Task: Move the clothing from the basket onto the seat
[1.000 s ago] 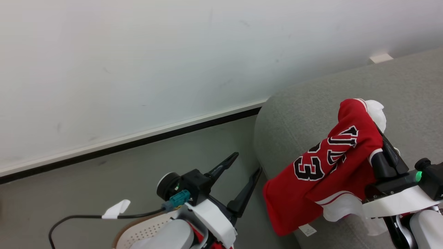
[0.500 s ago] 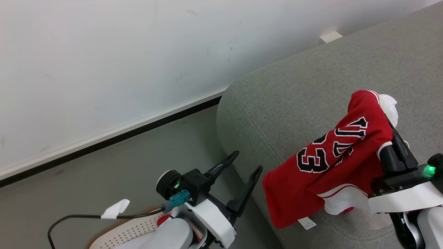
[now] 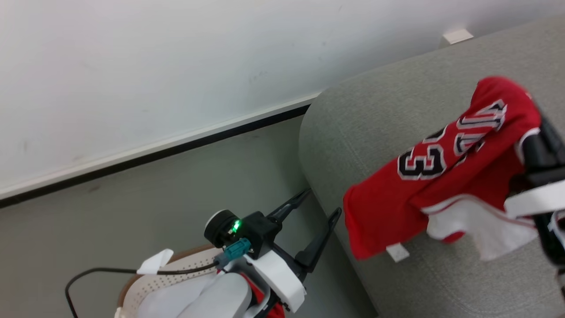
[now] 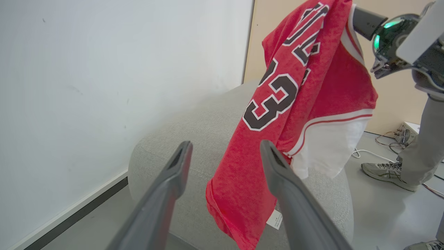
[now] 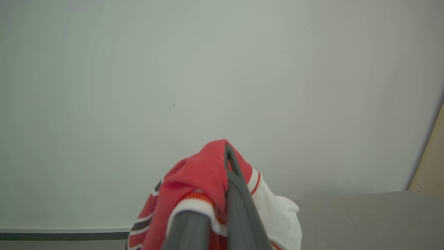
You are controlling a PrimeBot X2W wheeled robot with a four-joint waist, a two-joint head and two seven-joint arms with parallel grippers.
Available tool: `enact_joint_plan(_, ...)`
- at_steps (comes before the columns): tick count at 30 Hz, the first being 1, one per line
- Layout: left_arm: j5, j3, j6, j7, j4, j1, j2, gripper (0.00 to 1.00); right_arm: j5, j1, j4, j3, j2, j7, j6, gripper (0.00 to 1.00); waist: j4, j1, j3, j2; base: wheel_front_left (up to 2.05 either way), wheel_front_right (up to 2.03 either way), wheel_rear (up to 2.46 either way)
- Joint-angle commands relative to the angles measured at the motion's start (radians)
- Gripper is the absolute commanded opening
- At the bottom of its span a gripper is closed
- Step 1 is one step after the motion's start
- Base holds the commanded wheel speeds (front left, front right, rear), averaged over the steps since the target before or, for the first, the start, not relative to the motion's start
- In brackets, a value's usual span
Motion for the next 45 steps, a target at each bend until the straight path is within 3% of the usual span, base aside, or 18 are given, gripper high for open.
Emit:
enact_joint_plan(1,0.009,0.003,0.0,0.0,0.002,-0.011,0.002,1.0,0.025,-0.039,0.017,-0.001,-0.011,0.002,-0.002,0.0,0.02,0.0,0.02,-0.0001,0.0,0.0,0.0)
enact_joint_plan(9,0.024,-0.008,-0.009,0.0,0.006,-0.058,0.007,1.0,0.121,-0.29,0.229,-0.014,-0.123,0.0,-0.002,0.0,0.112,0.0,0.119,-0.0001,0.0,0.0,0.0)
enact_joint_plan(18,0.043,-0.01,-0.014,0.007,-0.009,-0.142,0.033,1.0,0.07,-0.521,0.456,-0.013,-0.231,-0.036,-0.002,0.0,0.211,0.0,0.297,-0.0001,0.0,0.0,0.0)
enact_joint_plan(29,0.042,-0.003,-0.009,0.003,-0.014,-0.184,0.045,1.0,0.016,-0.561,0.81,0.1,-0.222,0.024,-0.002,0.0,0.273,0.0,0.385,-0.0001,0.0,0.0,0.0)
enact_joint_plan(35,0.035,0.0,-0.003,0.001,-0.008,-0.186,0.047,1.0,0.049,-0.53,0.905,0.165,-0.22,0.12,-0.002,0.0,0.277,0.0,0.388,-0.0001,0.0,0.0,0.0)
enact_joint_plan(36,0.034,0.0,-0.002,0.0,-0.006,-0.184,0.048,1.0,0.058,-0.526,0.912,0.17,-0.222,0.126,-0.002,0.07,0.276,0.0,0.386,-0.0001,0.0,0.0,0.0)
enact_joint_plan(37,0.033,0.001,-0.002,0.0,-0.005,-0.182,0.05,1.0,0.066,-0.521,0.916,0.177,-0.22,0.128,-0.002,0.3,0.273,0.0,0.382,-0.0001,0.0,0.0,0.0)
enact_joint_plan(38,0.031,0.002,-0.003,0.0,-0.002,-0.179,0.052,1.0,0.072,-0.517,0.919,0.185,-0.219,0.129,-0.002,0.47,0.27,0.0,0.377,-0.0001,0.0,0.0,0.0)
enact_joint_plan(39,0.028,0.003,-0.002,-0.001,-0.001,-0.176,0.053,1.0,0.078,-0.514,0.919,0.194,-0.22,0.13,-0.002,1.0,0.266,0.0,0.37,-0.0001,0.0,0.0,0.0)
enact_joint_plan(45,0.012,0.008,0.001,0.0,0.016,-0.14,0.055,1.0,0.146,-0.467,0.882,0.263,-0.207,0.2,-0.002,1.0,0.24,0.0,0.291,-0.0001,0.0,0.0,0.0)
